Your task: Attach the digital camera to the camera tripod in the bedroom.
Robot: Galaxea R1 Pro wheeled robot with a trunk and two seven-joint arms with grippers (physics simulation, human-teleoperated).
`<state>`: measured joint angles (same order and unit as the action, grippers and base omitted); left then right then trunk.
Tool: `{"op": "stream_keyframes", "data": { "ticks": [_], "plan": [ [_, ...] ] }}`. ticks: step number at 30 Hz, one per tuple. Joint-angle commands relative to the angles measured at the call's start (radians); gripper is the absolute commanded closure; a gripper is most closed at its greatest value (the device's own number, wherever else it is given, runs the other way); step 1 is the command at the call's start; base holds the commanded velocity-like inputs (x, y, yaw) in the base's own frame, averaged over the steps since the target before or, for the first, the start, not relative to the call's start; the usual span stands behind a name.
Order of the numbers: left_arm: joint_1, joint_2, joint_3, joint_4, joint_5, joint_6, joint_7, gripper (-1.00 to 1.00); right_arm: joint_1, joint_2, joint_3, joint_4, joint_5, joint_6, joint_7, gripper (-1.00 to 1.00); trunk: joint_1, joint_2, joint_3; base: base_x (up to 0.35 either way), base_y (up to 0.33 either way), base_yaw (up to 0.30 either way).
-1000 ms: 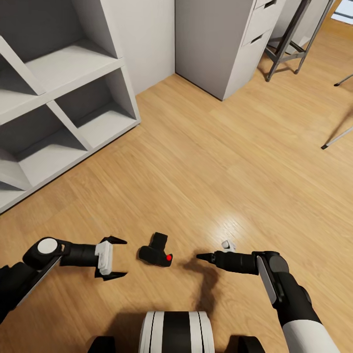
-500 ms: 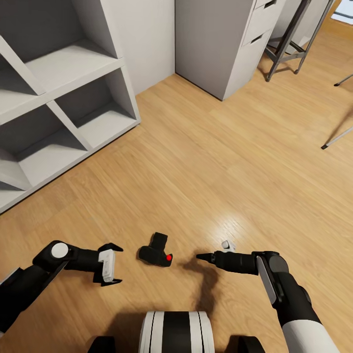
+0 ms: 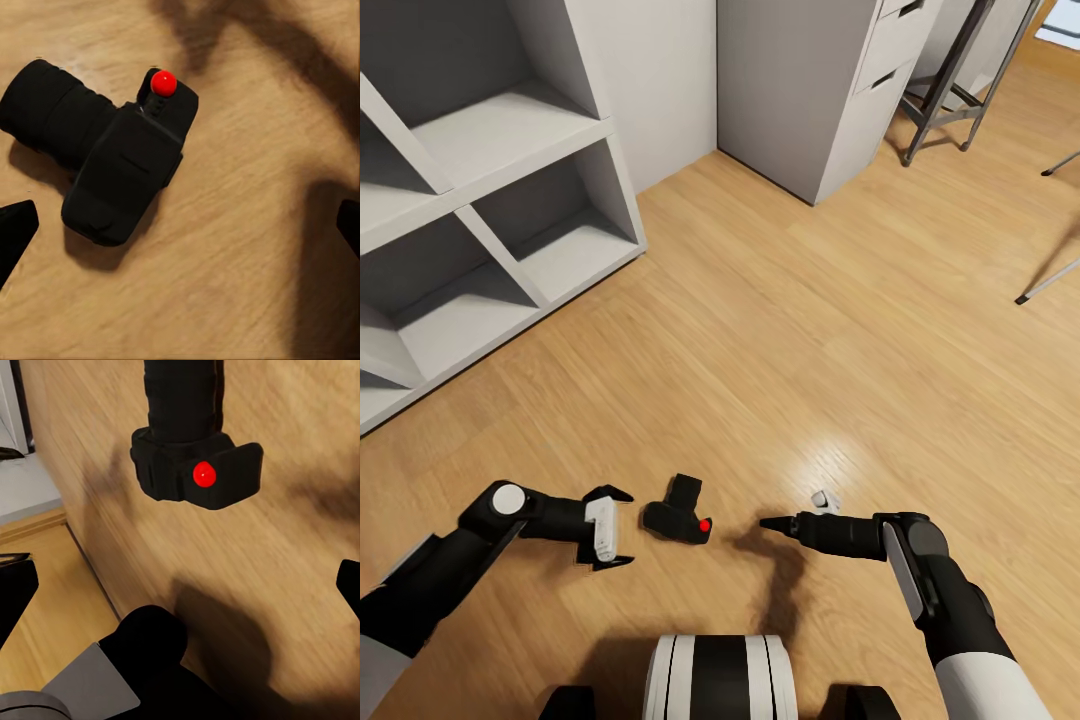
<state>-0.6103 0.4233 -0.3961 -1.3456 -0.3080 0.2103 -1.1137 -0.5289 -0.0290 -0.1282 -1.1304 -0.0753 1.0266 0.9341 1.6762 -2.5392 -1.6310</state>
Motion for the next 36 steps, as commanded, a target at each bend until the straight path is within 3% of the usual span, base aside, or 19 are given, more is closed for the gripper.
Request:
{"op": "stream_keyframes", "data": {
  "ticks": [1,11,17,19,22,24,29,36],
  "plan": [
    [-0.003,-0.009,-0.001,-0.001,-0.002,0.01,-0.003,-1.0,0.0,0.0,-0.001,0.0,-0.008,0.008,-0.003,-1.0,0.0,0.0,-0.001,0.0,0.0,0.0],
    [-0.037,-0.034,-0.001,0.02,0.0,0.009,-0.002,-1.0,0.0,0.0,-0.001,0.001,-0.008,0.008,-0.003,-1.0,0.0,0.0,-0.001,0.0,0.0,0.0],
    [-0.085,-0.075,-0.002,0.117,-0.004,0.008,-0.003,-1.0,0.0,-0.001,-0.001,0.001,-0.009,0.008,-0.003,-1.0,0.0,0.0,-0.001,0.0,0.0,0.0],
    [-0.112,-0.108,-0.003,0.196,-0.016,-0.012,-0.003,-1.0,0.0,-0.002,-0.001,0.001,-0.009,0.008,-0.003,-1.0,0.0,0.0,-0.001,0.0,0.0,0.0],
    [-0.136,-0.126,-0.003,0.252,-0.038,-0.042,-0.003,-1.0,0.0,-0.003,-0.001,0.001,-0.009,0.008,-0.003,-1.0,0.0,0.0,-0.001,0.0,0.0,0.0],
    [-0.162,-0.151,-0.003,0.34,-0.093,-0.096,-0.002,-1.0,0.0,-0.003,-0.001,0.001,-0.009,0.008,-0.003,-1.0,0.0,0.0,-0.001,0.0,0.0,0.0],
    [-0.171,-0.164,-0.003,0.378,-0.12,-0.117,-0.002,-1.0,0.0,-0.003,-0.001,0.001,-0.009,0.008,-0.003,-1.0,0.0,0.0,-0.001,0.0,0.0,0.0],
    [-0.173,-0.167,-0.003,0.379,-0.125,-0.119,-0.002,-1.0,0.0,-0.003,-0.001,0.001,-0.009,0.008,-0.003,-1.0,0.0,0.0,-0.001,0.0,0.0,0.0]
  ]
}}
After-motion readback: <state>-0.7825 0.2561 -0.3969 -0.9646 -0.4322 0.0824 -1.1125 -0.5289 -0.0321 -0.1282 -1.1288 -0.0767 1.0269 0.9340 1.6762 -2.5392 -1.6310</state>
